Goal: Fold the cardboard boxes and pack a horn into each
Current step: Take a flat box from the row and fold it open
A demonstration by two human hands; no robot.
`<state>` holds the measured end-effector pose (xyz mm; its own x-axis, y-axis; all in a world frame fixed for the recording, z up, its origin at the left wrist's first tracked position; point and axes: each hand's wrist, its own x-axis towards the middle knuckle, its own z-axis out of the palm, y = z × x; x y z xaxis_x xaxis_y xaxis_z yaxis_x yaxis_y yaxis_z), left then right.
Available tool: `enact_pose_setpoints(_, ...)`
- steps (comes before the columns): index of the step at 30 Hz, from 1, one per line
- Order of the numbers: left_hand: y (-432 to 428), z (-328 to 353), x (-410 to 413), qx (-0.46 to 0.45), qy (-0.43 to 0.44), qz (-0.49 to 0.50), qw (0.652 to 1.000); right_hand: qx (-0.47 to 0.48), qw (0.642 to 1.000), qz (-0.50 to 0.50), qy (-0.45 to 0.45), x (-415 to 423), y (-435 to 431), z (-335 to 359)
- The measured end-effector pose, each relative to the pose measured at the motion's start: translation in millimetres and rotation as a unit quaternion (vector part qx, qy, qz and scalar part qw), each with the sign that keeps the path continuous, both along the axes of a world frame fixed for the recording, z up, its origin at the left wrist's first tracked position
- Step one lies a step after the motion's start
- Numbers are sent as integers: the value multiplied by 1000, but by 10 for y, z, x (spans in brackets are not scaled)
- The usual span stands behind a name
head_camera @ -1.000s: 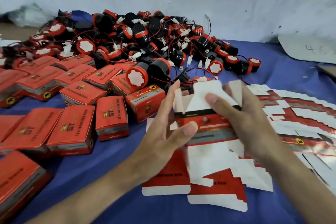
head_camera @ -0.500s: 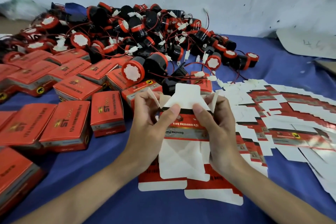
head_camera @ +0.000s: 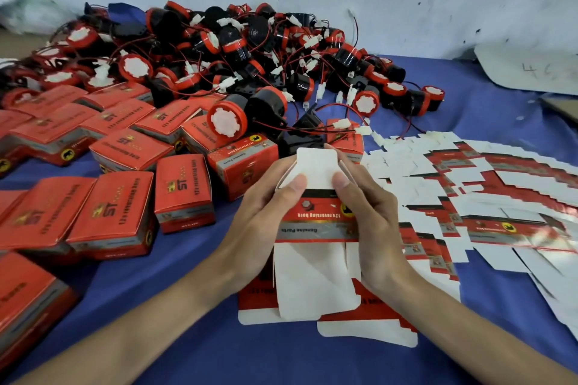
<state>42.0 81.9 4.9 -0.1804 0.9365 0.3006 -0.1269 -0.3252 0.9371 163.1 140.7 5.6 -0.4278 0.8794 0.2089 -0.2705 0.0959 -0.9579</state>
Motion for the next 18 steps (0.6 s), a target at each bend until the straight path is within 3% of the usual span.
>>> enact_pose_setpoints(8, -2, -33, 15, 42, -4, 53, 998, 32, 994, 48, -98, 25, 10, 32)
enact_pose_setpoints(18, -13, -11, 1, 45, 27, 60, 997, 98, 993, 10, -64, 18, 14, -30)
